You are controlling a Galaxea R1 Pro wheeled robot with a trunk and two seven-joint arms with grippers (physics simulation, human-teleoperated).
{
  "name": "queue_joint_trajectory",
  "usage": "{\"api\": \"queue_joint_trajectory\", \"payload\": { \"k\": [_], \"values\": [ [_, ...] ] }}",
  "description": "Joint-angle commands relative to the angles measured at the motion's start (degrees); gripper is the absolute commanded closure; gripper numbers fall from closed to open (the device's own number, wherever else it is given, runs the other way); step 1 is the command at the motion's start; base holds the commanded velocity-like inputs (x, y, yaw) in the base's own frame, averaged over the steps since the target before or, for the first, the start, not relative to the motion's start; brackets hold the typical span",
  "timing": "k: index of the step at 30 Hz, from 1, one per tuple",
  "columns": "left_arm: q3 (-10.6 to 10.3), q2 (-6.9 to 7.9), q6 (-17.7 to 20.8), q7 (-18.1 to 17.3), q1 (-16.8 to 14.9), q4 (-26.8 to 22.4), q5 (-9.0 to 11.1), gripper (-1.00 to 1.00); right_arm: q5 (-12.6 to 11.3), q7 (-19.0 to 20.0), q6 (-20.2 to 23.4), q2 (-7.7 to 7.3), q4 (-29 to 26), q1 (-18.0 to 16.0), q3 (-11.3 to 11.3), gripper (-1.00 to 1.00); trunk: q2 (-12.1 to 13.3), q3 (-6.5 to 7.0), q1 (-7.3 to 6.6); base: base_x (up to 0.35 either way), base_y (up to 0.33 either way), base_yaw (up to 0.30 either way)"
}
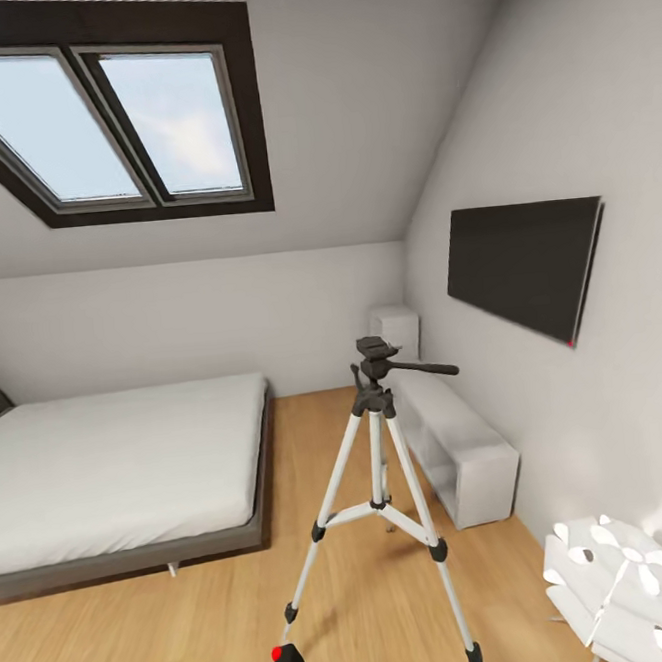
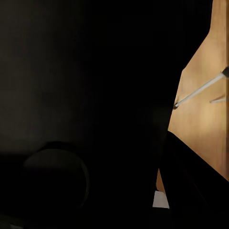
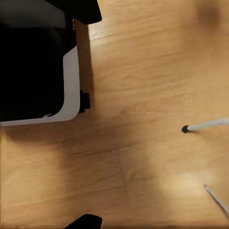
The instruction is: Attach the digital camera to the camera tripod in the bedroom.
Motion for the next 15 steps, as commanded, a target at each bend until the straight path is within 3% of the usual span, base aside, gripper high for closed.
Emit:
{"api": "queue_joint_trajectory", "payload": {
  "k": [1, 6, 15],
  "values": [
    [-0.4, 0.03, 0.2, -0.3, 0.0, 0.0, 0.6, 1.0, 0.1, -0.1, -0.4, 0.0, 0.2, -0.1, -0.4, -1.0, -0.1, -0.03, 0.02, 0.0, -0.265, 0.0],
    [-0.4, 0.05, 0.2, -0.1, 0.0, 0.0, 0.6, 1.0, 0.1, -0.1, -0.4, -0.01, 0.2, -0.1, -0.4, -1.0, -0.1, -0.03, 0.02, 0.0, -0.23, 0.0],
    [-0.3, 0.14, 0.1, -0.4, 0.0, 0.0, 0.7, 1.0, 0.1, -0.1, -0.4, -0.06, 0.1, -0.1, -0.4, -1.0, -0.1, -0.03, 0.02, 0.0, -0.038, 0.0]
  ]
}}
